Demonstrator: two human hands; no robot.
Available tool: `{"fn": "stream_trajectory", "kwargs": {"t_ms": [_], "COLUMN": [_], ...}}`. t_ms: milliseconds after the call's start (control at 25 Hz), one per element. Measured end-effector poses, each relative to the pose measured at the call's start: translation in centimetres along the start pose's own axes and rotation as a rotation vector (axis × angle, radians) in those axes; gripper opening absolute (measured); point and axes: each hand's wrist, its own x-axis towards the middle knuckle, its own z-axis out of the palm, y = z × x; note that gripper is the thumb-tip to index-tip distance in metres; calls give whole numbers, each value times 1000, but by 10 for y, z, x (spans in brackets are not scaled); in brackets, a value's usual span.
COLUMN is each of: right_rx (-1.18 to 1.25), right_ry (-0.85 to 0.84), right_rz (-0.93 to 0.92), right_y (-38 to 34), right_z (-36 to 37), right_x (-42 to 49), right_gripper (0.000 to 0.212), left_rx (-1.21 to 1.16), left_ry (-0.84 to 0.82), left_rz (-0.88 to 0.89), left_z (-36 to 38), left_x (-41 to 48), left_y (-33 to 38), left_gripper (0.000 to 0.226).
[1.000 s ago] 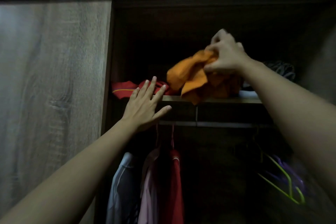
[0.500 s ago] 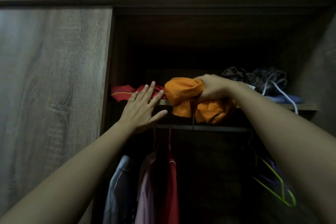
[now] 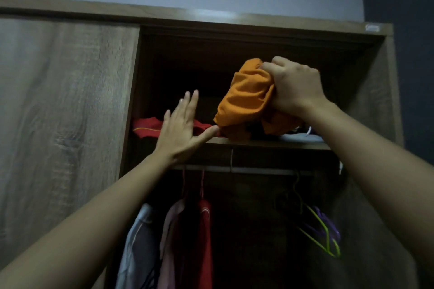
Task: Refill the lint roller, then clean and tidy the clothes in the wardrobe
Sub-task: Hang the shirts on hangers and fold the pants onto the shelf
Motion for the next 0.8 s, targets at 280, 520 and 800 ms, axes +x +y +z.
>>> {"fn": "stream_trajectory", "kwargs": {"t_ms": [280, 520, 800], "right_rx": [377, 511, 569], "right_ry": [-640, -1004, -1148], "right_rz": [273, 369, 449], "right_y": [-9, -11, -7], "right_z": [-54, -62, -80], "right_x": [-52, -142, -172], "right_gripper": [45, 44, 36], "left_rx": [-418, -596, -765], "left_ry": [46, -171, -444], "left_rz": [262, 138, -59], "left_z": [5, 34, 53], "left_x": [-22, -91, -114], "left_y": [85, 98, 118], "left_gripper": [43, 7, 19]}}
